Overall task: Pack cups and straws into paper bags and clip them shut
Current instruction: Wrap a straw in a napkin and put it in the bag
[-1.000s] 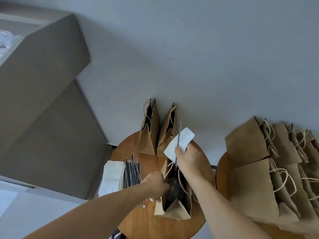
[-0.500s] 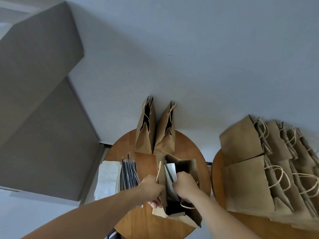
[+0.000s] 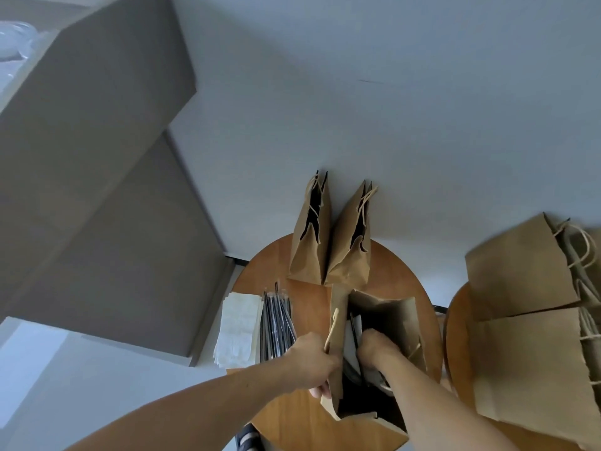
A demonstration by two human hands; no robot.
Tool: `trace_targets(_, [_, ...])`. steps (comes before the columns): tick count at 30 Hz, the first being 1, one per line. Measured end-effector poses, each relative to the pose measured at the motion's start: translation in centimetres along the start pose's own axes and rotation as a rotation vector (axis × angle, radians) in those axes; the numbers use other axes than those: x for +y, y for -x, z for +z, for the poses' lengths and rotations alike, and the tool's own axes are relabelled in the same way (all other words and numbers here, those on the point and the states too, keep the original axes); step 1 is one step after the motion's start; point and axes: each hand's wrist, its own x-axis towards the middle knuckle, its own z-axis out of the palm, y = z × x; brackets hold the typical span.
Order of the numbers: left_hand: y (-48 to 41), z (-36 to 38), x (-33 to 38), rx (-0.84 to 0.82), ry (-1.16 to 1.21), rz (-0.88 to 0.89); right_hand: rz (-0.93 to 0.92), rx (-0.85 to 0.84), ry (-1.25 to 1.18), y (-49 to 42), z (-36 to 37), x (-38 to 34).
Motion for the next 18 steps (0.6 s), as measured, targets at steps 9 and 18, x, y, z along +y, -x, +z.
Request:
trace_targets(9, [-0.1,0.4,0.7,-0.015,-0.015,0.007,-0.04,-0.204,-0.37,0.7,-3.1,0.9])
trace_targets(18, [-0.1,1.1,0.9,-0.008,-0.044,0.006,-0.037,-0.007,-0.003,-0.8,-0.4,0.9])
